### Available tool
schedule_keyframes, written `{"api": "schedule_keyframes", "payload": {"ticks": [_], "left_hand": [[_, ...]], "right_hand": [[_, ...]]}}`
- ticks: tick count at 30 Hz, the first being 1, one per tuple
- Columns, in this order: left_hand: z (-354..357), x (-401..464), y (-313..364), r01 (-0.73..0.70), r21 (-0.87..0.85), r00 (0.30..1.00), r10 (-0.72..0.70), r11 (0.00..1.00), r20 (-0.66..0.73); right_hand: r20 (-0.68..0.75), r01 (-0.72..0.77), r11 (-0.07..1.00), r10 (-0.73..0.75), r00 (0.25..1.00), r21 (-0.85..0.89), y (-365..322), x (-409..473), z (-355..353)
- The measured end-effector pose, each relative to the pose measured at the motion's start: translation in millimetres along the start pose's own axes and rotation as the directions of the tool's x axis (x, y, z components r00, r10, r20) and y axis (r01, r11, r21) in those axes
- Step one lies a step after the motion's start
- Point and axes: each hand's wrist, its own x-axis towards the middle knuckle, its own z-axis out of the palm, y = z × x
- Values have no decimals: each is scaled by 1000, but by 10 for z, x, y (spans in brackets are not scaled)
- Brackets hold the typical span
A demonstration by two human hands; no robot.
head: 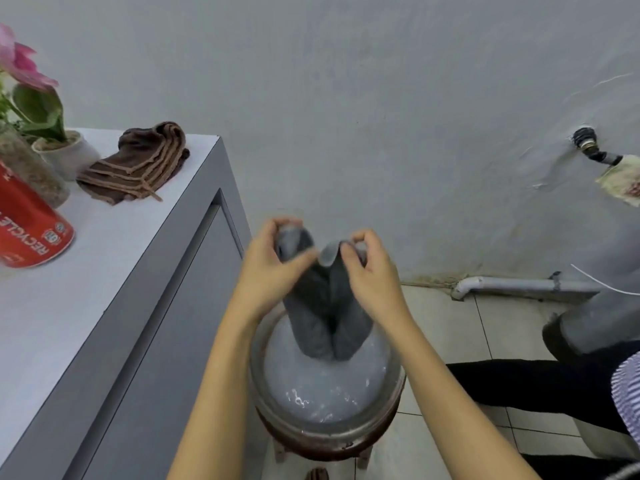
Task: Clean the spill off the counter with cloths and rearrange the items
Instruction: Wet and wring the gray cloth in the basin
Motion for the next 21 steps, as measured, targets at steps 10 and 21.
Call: {"api": "schedule_keyframes", "payload": {"ticks": [10,21], "left_hand": [[589,-577,-1791,-54,897,814,-500,438,294],[153,-74,-884,225,275,974,-220,935,-49]], "right_hand": [[346,-183,758,480,806,-626,1497,-619,569],[195,-453,886,429,882,97,759,-233,340]]}}
